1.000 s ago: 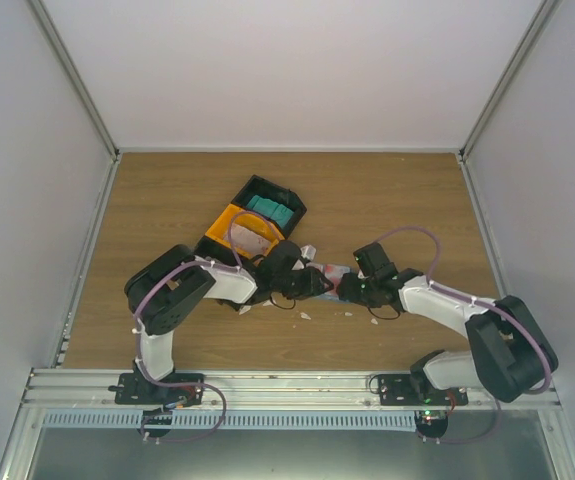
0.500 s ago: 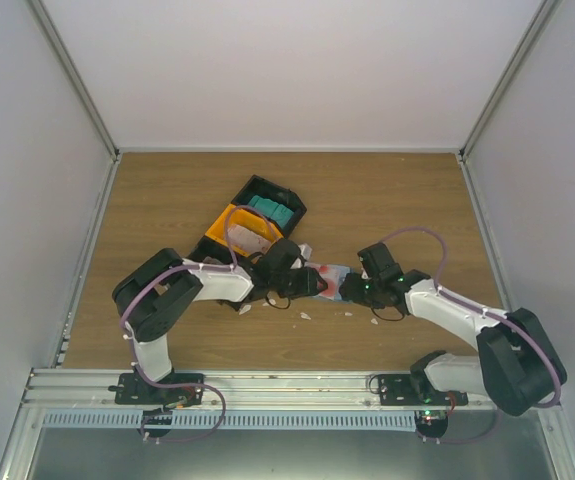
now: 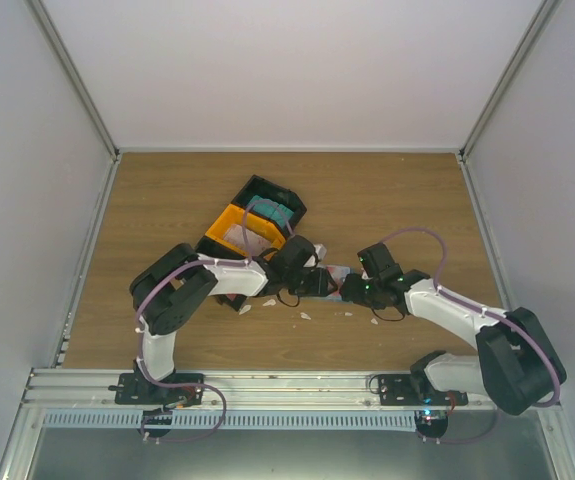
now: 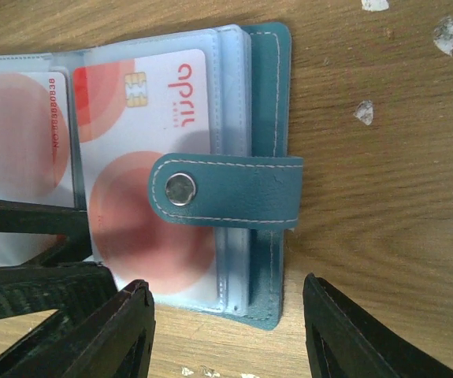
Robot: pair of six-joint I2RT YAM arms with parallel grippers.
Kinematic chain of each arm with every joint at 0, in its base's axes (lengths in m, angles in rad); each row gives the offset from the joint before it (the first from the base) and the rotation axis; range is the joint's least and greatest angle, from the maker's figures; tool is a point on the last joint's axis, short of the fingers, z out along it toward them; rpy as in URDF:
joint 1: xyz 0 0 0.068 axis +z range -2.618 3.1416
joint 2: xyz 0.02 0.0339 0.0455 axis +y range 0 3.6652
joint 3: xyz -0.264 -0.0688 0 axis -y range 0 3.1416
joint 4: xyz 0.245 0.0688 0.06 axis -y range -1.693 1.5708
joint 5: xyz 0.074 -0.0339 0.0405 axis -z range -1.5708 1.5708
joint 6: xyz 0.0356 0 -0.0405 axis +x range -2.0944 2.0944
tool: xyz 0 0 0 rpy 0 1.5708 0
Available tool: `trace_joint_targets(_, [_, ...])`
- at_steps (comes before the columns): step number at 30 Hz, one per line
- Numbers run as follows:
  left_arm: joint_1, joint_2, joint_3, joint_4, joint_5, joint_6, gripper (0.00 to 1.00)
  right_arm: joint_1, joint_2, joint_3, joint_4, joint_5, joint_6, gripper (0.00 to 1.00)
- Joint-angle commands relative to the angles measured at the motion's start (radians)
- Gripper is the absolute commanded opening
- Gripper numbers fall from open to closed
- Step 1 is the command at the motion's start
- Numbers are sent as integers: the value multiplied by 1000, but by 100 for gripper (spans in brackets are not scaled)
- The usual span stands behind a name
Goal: Put the credit cards into the card holder
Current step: Insert the credit card into the card holder.
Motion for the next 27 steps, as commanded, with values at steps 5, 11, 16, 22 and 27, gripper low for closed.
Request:
trace_joint_targets(5, [-22, 17, 33, -32, -22, 68, 49, -4, -34, -11, -14, 32, 12, 52])
trace_joint_targets(11, [-31, -32, 39, -87, -63, 76, 60, -4, -93, -18, -34, 70, 40, 52])
trace_joint_targets(16, [-34, -67, 52, -163, -113, 59, 64, -6, -128, -24, -42, 93, 53, 52])
trace_joint_targets(22, [-36, -91, 68, -181, -125, 65, 63, -6, -144, -23, -37, 72, 51, 51])
trace_joint_targets(27, [-36, -90, 89, -205, -137, 82, 51, -6, -163, -29, -5, 20, 58, 40])
